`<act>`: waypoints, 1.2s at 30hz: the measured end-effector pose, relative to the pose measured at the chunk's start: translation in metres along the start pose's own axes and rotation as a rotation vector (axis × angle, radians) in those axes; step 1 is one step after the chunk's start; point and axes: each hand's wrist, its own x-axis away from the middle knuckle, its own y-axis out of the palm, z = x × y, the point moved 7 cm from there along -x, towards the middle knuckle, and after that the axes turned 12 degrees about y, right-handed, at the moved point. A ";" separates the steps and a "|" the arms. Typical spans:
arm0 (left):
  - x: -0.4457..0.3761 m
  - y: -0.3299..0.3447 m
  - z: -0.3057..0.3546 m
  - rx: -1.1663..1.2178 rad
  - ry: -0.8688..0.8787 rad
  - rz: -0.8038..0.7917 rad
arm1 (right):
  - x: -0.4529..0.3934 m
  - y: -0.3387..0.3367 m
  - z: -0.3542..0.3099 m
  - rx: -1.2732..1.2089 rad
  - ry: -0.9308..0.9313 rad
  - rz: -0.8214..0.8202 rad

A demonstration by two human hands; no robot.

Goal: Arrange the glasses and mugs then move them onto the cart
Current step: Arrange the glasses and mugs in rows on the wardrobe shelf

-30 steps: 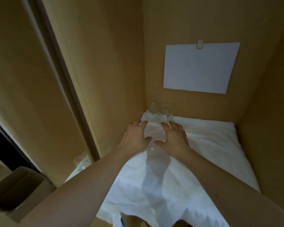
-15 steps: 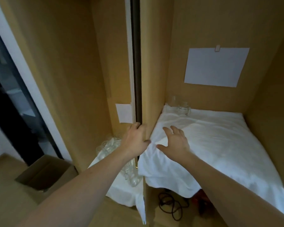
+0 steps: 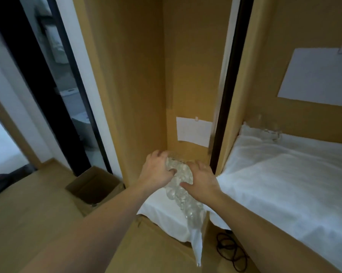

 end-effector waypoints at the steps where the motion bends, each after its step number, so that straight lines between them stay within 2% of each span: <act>1: -0.003 -0.001 -0.011 -0.016 -0.025 -0.010 | -0.010 0.006 -0.009 -0.002 -0.014 -0.018; 9: -0.036 -0.005 -0.093 -0.095 -0.244 -0.081 | -0.086 0.048 -0.043 -0.023 -0.038 -0.147; 18: -0.060 0.020 -0.136 -0.068 -0.310 -0.143 | -0.133 0.090 -0.049 -0.012 0.004 -0.262; 24: -0.086 0.037 -0.170 -0.030 -0.284 -0.204 | -0.159 0.117 -0.048 -0.007 0.084 -0.304; 36: -0.154 0.062 -0.251 0.050 -0.052 -0.344 | -0.206 0.173 -0.064 -0.016 0.349 -0.258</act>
